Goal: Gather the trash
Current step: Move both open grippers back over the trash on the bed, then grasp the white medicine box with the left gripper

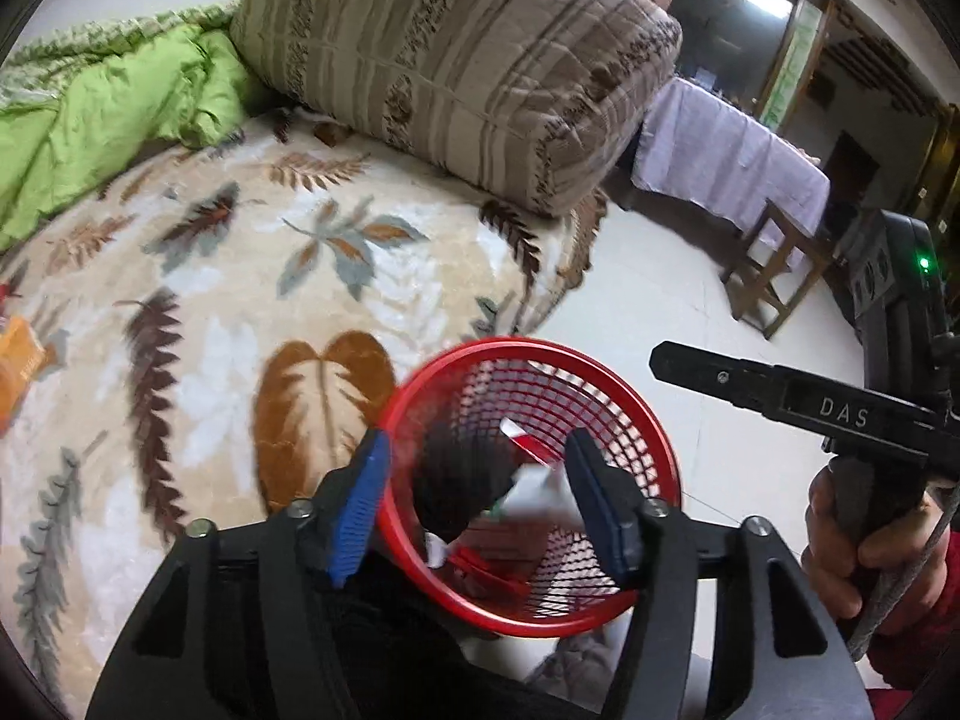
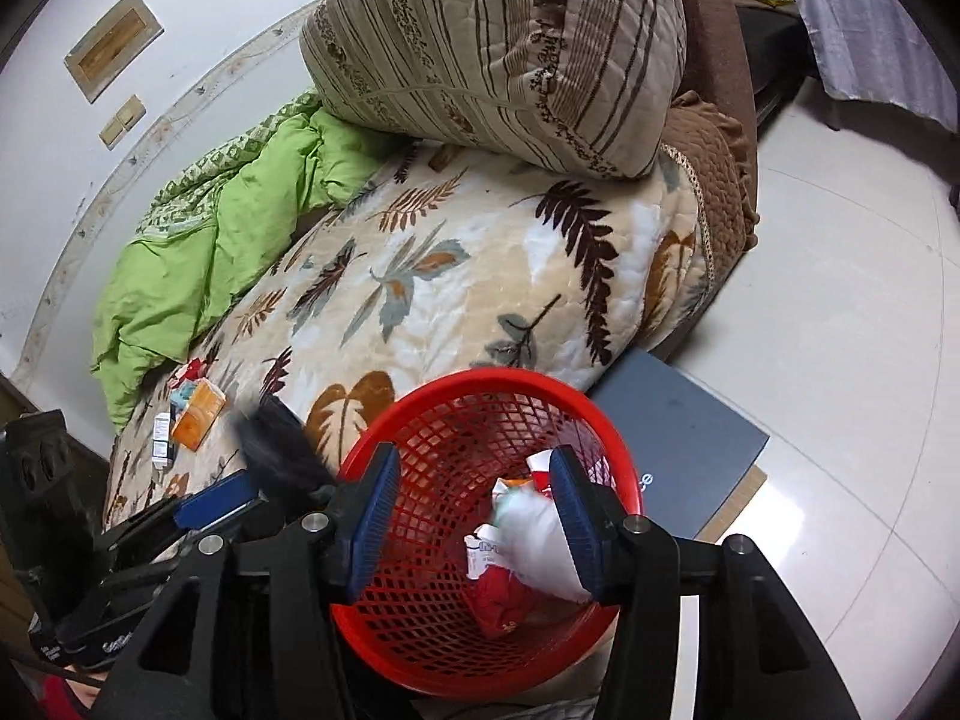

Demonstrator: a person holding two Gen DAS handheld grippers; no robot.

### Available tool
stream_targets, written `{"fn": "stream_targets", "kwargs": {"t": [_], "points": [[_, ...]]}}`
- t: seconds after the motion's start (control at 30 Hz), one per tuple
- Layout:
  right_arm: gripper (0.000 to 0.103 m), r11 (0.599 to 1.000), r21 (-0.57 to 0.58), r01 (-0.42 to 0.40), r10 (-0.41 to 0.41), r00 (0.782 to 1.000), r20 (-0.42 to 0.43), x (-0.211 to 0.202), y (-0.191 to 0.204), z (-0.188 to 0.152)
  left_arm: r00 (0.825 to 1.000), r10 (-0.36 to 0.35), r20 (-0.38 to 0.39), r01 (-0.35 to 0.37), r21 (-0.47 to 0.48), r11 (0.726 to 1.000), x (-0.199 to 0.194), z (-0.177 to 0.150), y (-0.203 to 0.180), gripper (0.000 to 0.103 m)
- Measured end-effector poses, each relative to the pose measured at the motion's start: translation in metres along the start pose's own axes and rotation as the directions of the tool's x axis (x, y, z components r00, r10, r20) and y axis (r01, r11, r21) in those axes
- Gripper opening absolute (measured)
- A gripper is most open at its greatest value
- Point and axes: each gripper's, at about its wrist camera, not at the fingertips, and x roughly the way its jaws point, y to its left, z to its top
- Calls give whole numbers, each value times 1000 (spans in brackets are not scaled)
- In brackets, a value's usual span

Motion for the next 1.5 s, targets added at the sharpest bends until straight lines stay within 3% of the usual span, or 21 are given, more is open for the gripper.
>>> {"fn": "stream_targets", "kwargs": {"t": [0.27,0.37,0.57,0.73,0.97,1.13,1.27,1.5], "points": [[55,995,-64,-73,74,997,18,11,37,14,988,127,89,-124,-31,992,-31,2,25,71],[55,989,-118,-95,97,995,16,17,60,17,971,207,118,-199,-76,977,-47,0,46,72],[55,969,-204,-141,142,990,-8,36,108,22,921,361,144,-330,-202,922,-84,-10,105,73],[55,948,-246,-203,200,979,-34,55,151,23,881,457,119,-398,-335,854,-111,-28,161,73],[55,896,-331,-297,267,954,-133,93,223,7,849,523,79,-433,-463,773,-138,-56,215,73],[55,855,-425,-296,234,953,-193,132,279,-15,834,549,60,-445,-516,732,-150,-66,241,73],[55,855,-433,-286,211,954,-214,163,304,-21,821,569,42,-461,-539,705,-158,-72,263,73],[55,851,-423,-310,224,944,-240,188,308,-31,796,605,-1,-514,-529,675,-162,-70,315,73]]}}
